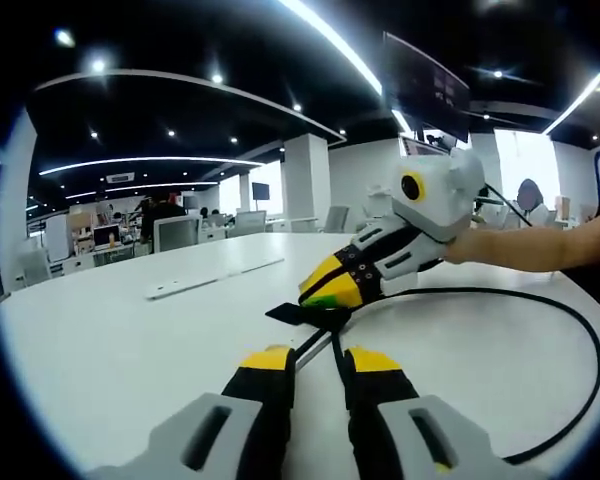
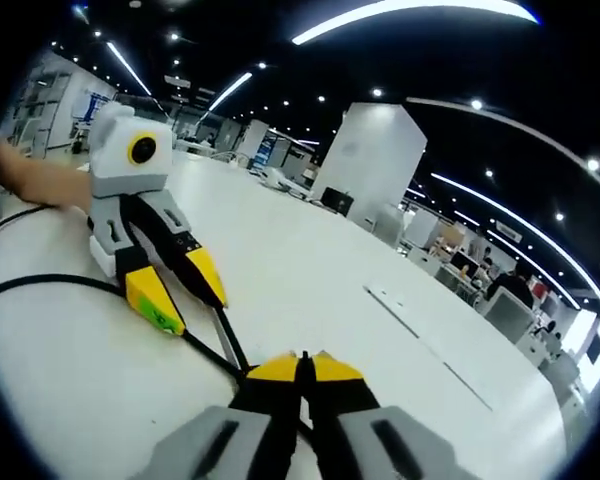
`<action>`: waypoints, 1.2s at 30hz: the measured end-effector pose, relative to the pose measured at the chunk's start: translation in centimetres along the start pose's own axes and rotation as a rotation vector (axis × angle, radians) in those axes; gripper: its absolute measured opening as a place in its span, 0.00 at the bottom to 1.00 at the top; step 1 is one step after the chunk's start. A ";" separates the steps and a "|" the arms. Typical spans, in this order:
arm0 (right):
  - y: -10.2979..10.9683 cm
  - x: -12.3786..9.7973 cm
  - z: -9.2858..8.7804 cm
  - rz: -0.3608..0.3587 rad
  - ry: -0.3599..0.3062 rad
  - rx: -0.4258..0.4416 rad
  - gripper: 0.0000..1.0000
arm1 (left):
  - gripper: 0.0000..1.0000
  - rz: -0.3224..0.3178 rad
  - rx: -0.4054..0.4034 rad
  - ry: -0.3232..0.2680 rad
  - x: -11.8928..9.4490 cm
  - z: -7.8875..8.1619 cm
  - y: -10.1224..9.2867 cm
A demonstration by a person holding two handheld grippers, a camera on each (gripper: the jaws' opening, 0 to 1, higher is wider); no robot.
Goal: Find the charging cable on the desk, coil it up and secure with Velcro.
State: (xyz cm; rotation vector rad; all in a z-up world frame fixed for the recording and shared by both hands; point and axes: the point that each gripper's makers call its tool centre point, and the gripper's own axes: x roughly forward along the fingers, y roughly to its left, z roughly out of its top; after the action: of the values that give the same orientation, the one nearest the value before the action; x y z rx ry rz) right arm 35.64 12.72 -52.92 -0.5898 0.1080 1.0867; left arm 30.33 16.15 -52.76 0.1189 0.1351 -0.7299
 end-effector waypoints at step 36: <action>-0.7 1.4 -1.6 0.126 0.156 0.182 0.05 | 0.21 -0.091 -0.104 -0.023 2.0 1.4 -1.5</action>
State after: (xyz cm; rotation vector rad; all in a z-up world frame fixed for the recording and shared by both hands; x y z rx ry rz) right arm 37.20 12.75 -54.53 -0.5079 0.3799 1.1378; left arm 30.91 13.48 -51.82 0.0057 0.1570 -0.8136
